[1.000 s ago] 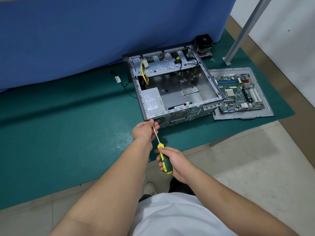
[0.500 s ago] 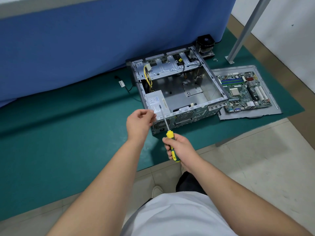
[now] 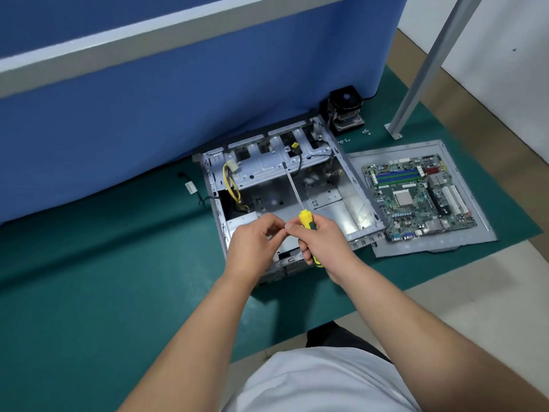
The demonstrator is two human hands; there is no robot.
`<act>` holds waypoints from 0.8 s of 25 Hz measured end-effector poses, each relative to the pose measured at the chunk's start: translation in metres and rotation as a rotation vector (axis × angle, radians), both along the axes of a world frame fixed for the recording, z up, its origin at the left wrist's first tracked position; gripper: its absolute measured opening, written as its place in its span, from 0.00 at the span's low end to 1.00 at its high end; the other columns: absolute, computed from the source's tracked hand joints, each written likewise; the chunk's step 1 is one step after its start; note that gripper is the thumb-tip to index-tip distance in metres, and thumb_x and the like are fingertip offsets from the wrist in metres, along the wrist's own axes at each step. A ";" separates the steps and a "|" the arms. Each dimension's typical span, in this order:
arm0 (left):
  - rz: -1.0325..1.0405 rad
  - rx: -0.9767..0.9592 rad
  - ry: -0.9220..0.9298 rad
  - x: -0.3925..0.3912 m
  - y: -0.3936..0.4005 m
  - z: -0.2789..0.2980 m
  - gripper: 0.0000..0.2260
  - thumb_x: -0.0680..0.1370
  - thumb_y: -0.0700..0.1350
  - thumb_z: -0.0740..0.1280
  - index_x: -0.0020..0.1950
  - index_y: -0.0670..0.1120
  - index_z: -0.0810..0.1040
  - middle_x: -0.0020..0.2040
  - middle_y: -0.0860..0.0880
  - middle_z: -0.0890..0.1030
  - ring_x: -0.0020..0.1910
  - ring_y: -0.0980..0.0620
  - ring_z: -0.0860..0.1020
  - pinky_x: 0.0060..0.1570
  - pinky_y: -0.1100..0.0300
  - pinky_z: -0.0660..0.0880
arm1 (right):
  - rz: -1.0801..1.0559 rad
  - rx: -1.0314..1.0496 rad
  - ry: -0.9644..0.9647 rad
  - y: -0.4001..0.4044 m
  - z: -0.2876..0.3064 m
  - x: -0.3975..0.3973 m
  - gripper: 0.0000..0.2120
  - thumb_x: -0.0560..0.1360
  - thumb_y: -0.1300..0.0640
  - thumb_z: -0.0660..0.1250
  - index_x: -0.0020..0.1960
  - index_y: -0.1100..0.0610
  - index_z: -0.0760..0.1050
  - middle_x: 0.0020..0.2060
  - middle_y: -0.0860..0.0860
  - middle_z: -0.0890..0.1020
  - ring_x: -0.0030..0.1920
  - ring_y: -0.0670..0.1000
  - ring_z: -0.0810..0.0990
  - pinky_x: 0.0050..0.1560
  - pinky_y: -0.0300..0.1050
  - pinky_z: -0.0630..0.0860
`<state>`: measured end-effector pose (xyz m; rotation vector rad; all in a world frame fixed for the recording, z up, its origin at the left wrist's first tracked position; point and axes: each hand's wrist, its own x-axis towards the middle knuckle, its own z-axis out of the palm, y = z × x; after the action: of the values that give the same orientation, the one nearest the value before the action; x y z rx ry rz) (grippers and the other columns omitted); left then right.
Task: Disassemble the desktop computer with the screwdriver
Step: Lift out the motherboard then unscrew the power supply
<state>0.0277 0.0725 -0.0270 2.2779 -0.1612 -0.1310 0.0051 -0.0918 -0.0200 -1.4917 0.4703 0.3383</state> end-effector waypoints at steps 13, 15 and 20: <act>-0.267 0.276 -0.130 0.140 -0.111 -0.004 0.10 0.81 0.50 0.68 0.62 0.51 0.80 0.58 0.54 0.82 0.59 0.50 0.78 0.56 0.55 0.75 | -0.152 -0.109 0.025 -0.152 -0.009 0.140 0.02 0.73 0.59 0.73 0.45 0.53 0.83 0.36 0.49 0.85 0.26 0.48 0.74 0.25 0.42 0.71; -0.293 0.360 -0.114 0.169 -0.135 -0.008 0.17 0.82 0.51 0.67 0.70 0.52 0.76 0.69 0.52 0.76 0.70 0.48 0.71 0.67 0.50 0.71 | -0.238 -0.194 0.036 -0.195 -0.020 0.169 0.03 0.73 0.60 0.73 0.44 0.53 0.83 0.37 0.49 0.86 0.25 0.46 0.74 0.25 0.40 0.72; -0.297 0.613 0.090 0.235 -0.184 -0.027 0.28 0.81 0.67 0.54 0.81 0.67 0.53 0.85 0.54 0.44 0.83 0.46 0.41 0.80 0.41 0.44 | -0.257 -0.483 0.108 -0.265 -0.073 0.238 0.02 0.74 0.59 0.70 0.44 0.54 0.81 0.40 0.55 0.85 0.31 0.50 0.79 0.36 0.51 0.79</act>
<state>0.2631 -0.1120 -0.0538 2.8350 -0.4646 -0.4950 0.2435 -0.3569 -0.0927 -1.8574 0.8662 0.1024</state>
